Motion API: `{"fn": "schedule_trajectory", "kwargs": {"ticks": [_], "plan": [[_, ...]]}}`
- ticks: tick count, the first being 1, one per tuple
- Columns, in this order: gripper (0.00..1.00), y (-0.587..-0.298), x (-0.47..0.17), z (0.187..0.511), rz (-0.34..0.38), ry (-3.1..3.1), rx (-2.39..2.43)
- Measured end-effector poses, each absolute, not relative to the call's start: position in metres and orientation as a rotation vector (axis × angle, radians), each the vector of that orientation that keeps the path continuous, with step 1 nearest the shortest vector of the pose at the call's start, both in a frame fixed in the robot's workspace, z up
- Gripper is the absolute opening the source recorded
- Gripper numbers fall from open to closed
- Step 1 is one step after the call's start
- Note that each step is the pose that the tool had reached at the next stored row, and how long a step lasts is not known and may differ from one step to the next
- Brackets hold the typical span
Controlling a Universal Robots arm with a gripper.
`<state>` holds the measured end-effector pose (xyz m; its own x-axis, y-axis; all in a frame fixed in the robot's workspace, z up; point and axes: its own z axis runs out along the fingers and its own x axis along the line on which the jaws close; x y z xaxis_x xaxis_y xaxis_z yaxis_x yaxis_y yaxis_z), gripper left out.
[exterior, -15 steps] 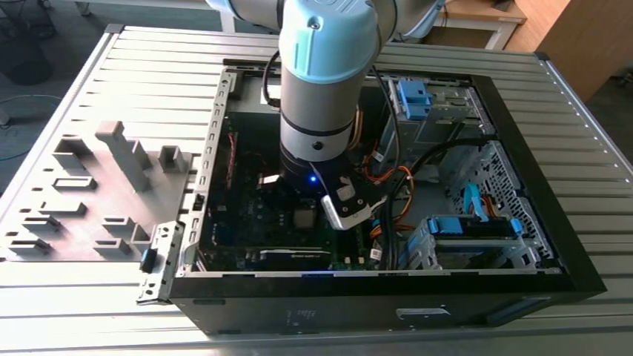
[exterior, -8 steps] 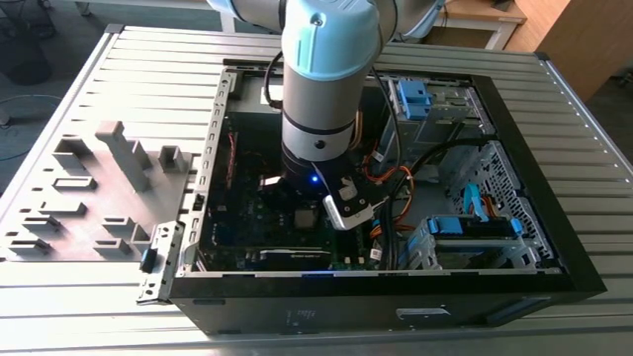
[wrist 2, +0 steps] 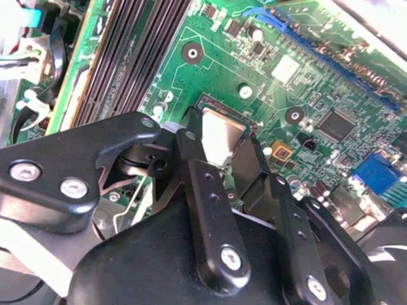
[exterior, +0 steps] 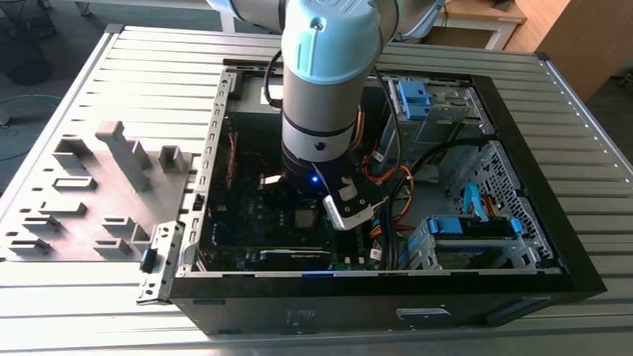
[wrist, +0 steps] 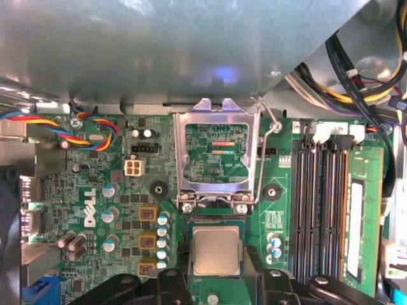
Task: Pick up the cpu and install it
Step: 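Place the cpu into insertion slot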
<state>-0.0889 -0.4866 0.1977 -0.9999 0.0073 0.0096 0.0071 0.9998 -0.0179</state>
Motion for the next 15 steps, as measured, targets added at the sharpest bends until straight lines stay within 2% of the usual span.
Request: {"fn": "schedule_trajectory", "kwargs": {"ticks": [15], "plan": [[0.46,-0.4866,-0.0881,0.1977,0.027,-3.132,-0.001]]}}
